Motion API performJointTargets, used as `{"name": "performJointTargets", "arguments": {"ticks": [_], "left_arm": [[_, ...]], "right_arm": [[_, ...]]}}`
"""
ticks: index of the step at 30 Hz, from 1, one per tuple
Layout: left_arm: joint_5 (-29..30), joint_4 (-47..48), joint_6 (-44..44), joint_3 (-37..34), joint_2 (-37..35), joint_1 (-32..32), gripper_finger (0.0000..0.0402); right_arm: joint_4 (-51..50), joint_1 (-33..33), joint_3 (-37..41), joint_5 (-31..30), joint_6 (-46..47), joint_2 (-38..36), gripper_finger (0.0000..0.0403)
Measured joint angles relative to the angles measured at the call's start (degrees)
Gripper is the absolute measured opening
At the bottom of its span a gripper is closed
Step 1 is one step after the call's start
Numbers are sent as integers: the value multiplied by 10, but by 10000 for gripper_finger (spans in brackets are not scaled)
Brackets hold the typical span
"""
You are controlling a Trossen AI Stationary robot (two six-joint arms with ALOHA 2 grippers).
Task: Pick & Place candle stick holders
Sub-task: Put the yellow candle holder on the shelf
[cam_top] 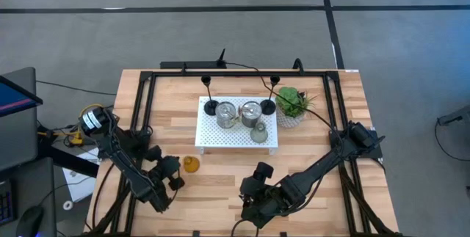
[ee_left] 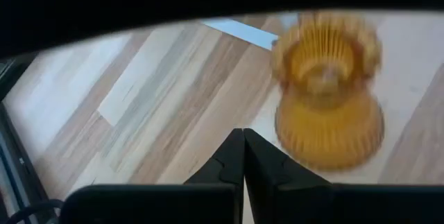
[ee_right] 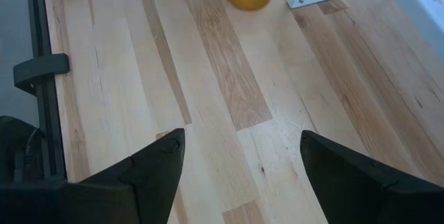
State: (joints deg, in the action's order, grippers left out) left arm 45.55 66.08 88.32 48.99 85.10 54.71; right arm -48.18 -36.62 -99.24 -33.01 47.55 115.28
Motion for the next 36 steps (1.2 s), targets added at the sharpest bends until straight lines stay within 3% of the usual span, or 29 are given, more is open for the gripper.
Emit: {"name": "performJointTargets", "arguments": {"ticks": [5,13,24,30,36], "left_arm": [[8,-34,-32,0,0,12,4],[148,-44,-45,0,0,0,3],[131,-63,-52,-58,0,-60,3],[138,-168,-54,-124,0,-43,4],[196,-283,-103,-153,0,-3,3]], "right_arm": [[0,-1,0,0,-1,0,276],[1,-1,0,0,-1,0,276],[5,-13,0,1,0,0,276],[5,-16,0,0,1,0,276],[5,-16,0,0,1,0,276]]}}
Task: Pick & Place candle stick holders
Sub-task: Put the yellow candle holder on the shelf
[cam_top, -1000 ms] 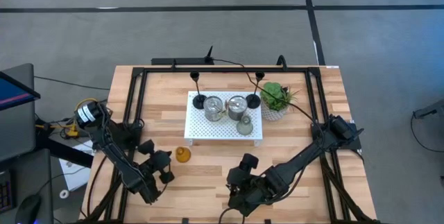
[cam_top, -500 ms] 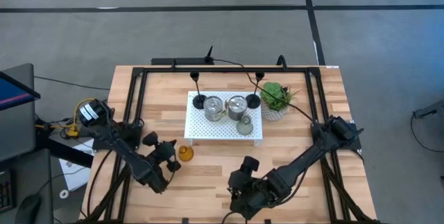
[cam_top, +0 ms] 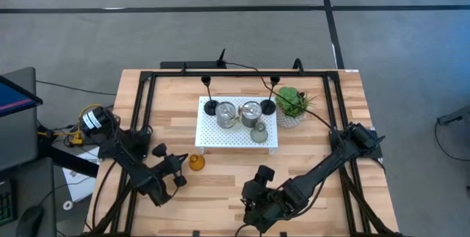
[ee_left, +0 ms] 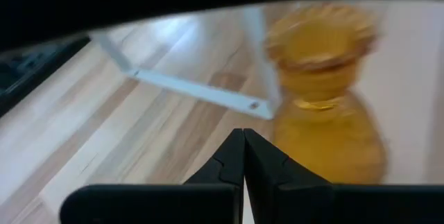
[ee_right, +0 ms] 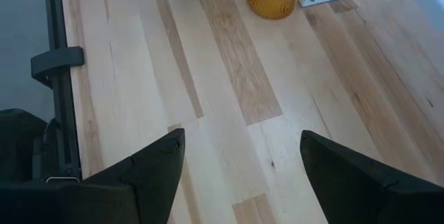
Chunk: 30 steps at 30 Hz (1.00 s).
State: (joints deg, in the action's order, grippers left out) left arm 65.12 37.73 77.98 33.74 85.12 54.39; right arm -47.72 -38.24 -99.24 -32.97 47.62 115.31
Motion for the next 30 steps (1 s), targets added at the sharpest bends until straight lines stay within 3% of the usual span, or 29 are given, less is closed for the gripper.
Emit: {"name": "performJointTargets", "arguments": {"ticks": [7,13,20,27,30], "left_arm": [[37,-42,-30,0,0,39,3],[93,-67,-25,0,0,7,3],[79,-76,-27,0,0,-43,3],[77,-120,-29,0,0,-37,3],[77,-177,-75,0,0,-33,3]], "right_arm": [[0,0,0,0,0,0,276],[2,1,0,0,1,0,276],[3,0,0,0,5,0,276],[2,0,0,0,5,0,276],[2,0,0,0,5,0,276]]}}
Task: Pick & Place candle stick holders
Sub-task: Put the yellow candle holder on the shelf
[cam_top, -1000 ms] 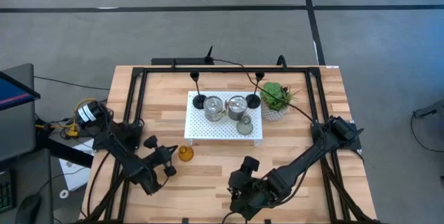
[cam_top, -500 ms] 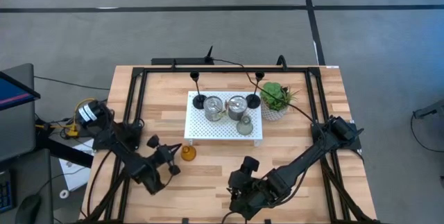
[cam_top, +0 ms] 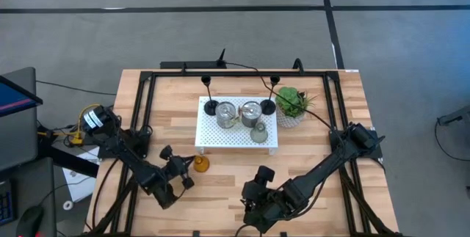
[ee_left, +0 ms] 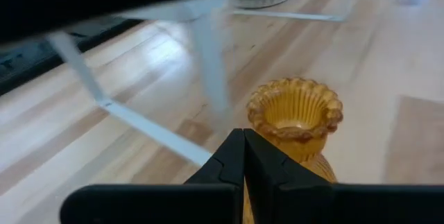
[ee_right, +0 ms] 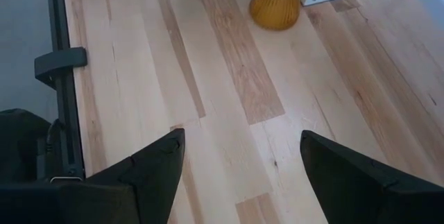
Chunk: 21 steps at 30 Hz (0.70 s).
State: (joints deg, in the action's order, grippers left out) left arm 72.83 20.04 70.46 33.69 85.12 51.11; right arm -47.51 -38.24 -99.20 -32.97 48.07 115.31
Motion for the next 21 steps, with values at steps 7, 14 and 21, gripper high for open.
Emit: {"name": "performJointTargets", "arguments": {"ticks": [7,14,21], "left_arm": [[-16,-182,-179,0,0,0,3],[-64,-208,-227,0,0,23,3],[-160,-212,-271,0,0,76,3]], "right_arm": [[0,0,0,0,0,0,276],[0,0,0,0,-21,0,276],[0,0,0,-8,-75,0,276]]}}
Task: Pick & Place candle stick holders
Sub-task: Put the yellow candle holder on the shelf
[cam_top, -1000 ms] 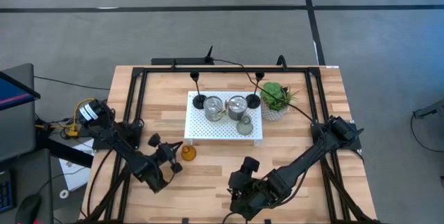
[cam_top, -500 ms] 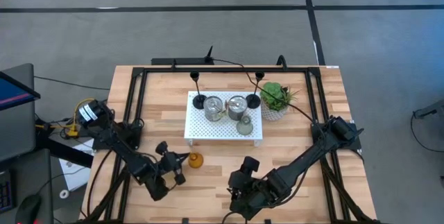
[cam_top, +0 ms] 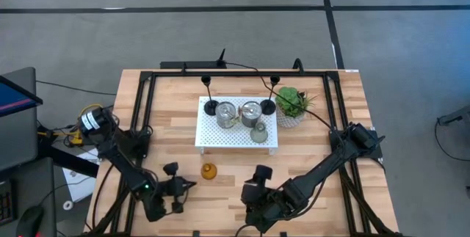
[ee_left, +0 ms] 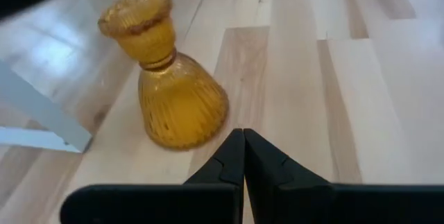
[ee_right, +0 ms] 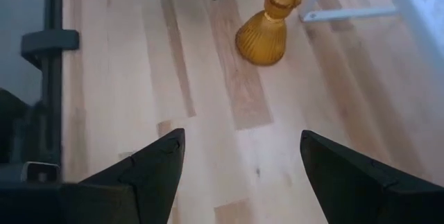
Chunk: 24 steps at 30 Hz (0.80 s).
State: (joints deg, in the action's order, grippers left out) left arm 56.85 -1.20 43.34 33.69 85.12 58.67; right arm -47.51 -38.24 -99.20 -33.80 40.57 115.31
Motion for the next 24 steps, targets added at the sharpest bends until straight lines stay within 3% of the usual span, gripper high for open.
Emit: {"name": "performJointTargets", "arguments": {"ticks": [6,13,24], "left_arm": [[14,-2,-29,0,0,11,3],[14,-12,-26,0,0,10,3],[14,-21,-26,0,0,11,3]], "right_arm": [[7,-1,0,-11,-84,0,276],[17,-7,0,-66,-149,0,276],[6,-6,0,-107,-191,0,276]]}}
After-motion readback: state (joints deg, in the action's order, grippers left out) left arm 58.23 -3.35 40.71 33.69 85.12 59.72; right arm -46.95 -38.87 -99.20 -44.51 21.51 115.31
